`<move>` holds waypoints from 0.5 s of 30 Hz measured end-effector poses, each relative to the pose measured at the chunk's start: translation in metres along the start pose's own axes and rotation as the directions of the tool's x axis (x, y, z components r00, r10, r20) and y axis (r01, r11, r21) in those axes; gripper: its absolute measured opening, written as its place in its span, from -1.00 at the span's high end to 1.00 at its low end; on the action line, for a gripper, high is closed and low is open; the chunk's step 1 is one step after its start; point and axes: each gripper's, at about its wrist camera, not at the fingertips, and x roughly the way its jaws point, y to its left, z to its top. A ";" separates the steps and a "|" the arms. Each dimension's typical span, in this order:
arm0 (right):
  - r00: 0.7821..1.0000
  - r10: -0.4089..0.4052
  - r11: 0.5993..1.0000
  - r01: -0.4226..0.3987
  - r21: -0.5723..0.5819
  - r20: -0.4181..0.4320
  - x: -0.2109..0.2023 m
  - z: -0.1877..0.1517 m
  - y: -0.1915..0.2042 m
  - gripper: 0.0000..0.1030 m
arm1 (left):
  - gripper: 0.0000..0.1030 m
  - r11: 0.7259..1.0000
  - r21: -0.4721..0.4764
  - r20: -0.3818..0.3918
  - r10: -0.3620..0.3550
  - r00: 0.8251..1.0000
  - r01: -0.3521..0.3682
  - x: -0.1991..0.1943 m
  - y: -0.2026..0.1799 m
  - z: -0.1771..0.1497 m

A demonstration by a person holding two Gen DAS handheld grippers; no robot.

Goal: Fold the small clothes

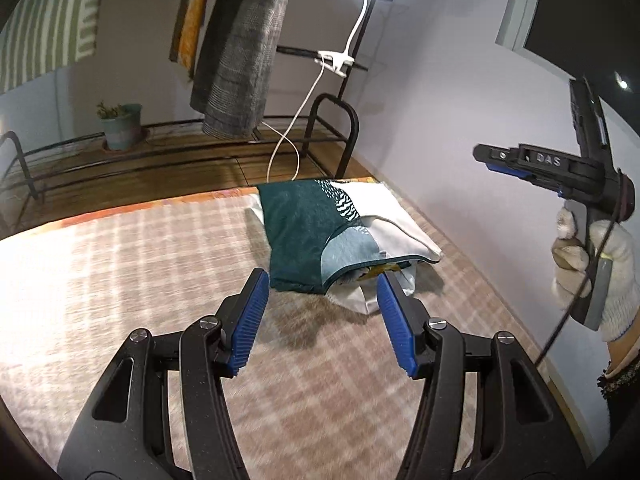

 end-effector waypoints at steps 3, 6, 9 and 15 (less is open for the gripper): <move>1.000 -0.016 1.000 0.016 -0.006 0.018 -0.026 -0.010 0.014 0.14 | -0.12 1.000 0.018 0.021 0.003 1.000 -0.003 -0.030 -0.001 -0.006; 0.999 -0.034 0.999 0.035 -0.021 0.032 -0.053 -0.023 0.032 0.12 | -0.12 0.999 0.040 0.046 0.005 0.999 -0.007 -0.060 -0.003 -0.015; 0.998 -0.039 0.999 0.040 -0.022 0.055 -0.079 -0.037 0.052 -0.07 | -0.21 0.998 0.058 0.068 -0.002 0.998 -0.002 -0.088 -0.003 -0.025; 0.995 -0.051 0.998 0.055 -0.038 0.086 -0.121 -0.073 0.092 -0.18 | -0.28 0.994 0.113 0.097 -0.005 0.995 -0.006 -0.133 -0.006 -0.047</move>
